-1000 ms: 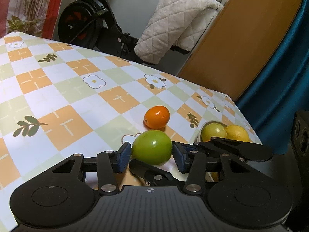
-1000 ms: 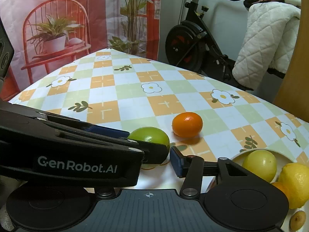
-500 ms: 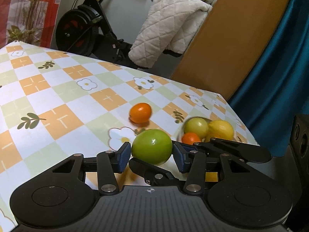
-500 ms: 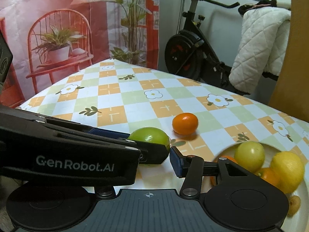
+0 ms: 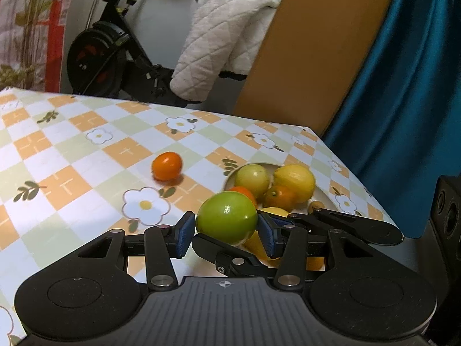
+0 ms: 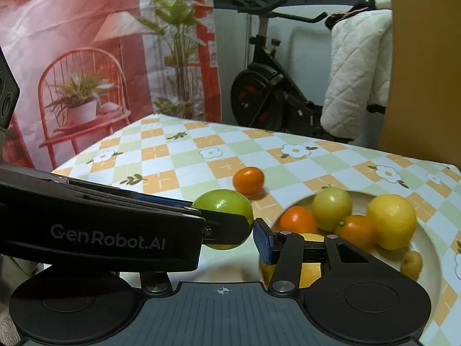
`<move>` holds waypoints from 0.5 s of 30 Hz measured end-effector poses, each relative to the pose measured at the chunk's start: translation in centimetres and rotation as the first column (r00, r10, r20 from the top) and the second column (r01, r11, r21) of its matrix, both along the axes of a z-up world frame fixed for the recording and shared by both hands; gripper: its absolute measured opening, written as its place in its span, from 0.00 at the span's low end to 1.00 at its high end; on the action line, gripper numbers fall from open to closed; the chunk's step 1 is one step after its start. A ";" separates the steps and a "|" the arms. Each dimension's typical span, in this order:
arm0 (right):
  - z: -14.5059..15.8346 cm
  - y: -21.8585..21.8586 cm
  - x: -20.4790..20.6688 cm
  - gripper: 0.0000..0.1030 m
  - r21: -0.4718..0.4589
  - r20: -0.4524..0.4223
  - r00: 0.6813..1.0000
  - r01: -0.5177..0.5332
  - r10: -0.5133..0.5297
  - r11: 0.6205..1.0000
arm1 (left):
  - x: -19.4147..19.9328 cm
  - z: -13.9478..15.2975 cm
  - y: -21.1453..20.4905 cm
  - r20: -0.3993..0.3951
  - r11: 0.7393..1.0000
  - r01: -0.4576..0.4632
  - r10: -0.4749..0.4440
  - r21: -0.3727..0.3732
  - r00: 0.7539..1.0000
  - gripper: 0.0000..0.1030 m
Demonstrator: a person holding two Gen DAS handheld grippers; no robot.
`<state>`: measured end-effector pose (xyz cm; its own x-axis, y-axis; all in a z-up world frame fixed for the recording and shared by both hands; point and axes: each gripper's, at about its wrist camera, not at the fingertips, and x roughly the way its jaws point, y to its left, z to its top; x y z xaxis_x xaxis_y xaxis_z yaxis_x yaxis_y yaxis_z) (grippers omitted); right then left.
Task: Organize fruits
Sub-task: 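Carry the green fruit with the left gripper toward the plate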
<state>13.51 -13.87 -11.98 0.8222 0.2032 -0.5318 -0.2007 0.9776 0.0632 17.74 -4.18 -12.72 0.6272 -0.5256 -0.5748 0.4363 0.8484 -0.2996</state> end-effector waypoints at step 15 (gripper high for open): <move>0.6 -6.2 -2.7 0.44 0.058 0.088 0.991 0.092 -0.096 0.994 | -0.6 1.8 -6.5 0.035 0.992 0.096 -0.099 0.084 0.994 0.49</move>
<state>10.83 -20.09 -11.40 0.8831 0.1488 -0.4449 -0.1154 0.9881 0.1015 17.10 -10.73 -10.95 0.5978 -0.5375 -0.5947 0.5283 0.8222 -0.2120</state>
